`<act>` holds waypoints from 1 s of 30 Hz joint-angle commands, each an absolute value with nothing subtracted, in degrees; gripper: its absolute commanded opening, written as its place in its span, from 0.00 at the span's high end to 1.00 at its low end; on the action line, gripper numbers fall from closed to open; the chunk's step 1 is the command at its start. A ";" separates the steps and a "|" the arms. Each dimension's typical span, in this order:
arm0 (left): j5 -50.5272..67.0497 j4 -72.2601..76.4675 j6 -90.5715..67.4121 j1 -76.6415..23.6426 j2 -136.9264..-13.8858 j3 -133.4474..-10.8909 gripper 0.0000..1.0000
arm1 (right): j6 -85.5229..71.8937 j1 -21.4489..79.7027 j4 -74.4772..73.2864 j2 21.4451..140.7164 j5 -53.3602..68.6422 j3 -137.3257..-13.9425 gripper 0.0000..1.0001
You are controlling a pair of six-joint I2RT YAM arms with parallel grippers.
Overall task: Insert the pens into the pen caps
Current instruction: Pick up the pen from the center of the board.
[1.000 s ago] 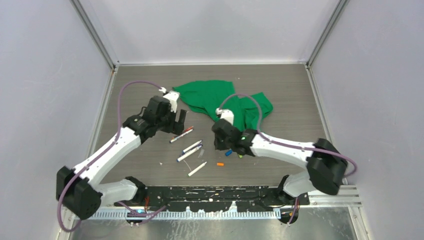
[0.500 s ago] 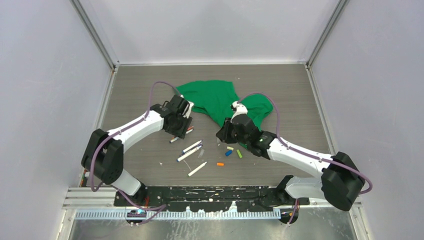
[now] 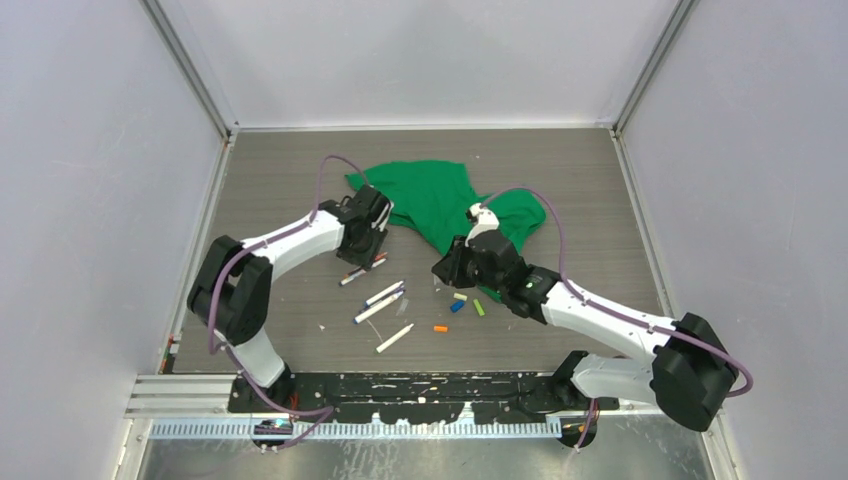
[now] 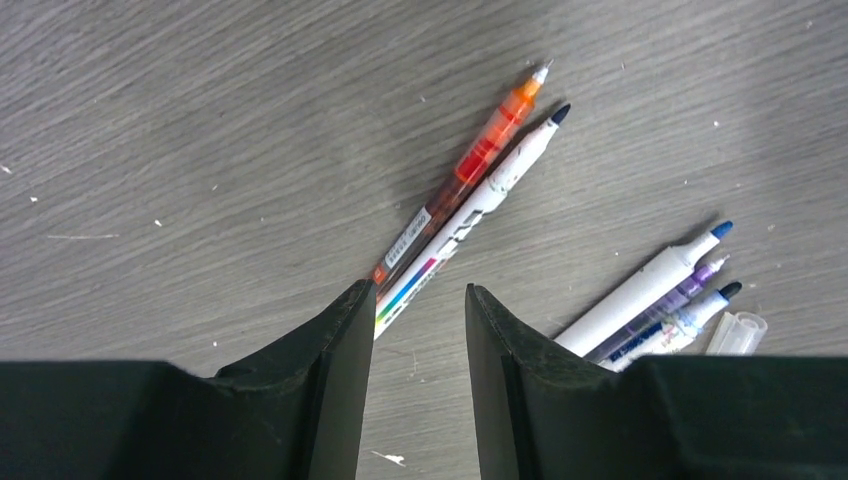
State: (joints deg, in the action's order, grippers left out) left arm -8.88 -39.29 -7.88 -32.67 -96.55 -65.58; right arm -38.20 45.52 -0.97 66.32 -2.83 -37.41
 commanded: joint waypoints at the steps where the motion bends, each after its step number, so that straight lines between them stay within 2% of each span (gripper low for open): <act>1: -10.82 -37.34 -7.80 -32.73 -98.78 -68.90 0.61 | -39.06 45.11 2.44 64.03 -2.37 -36.89 0.89; 30: -12.00 -36.90 -8.17 -31.84 -106.29 -71.15 0.69 | -40.52 44.23 2.53 60.93 -1.58 -34.58 0.87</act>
State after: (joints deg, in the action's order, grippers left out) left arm -12.58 -37.54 -8.05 -32.34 -104.99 -70.04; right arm -39.66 44.45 -0.45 63.13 -1.76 -34.65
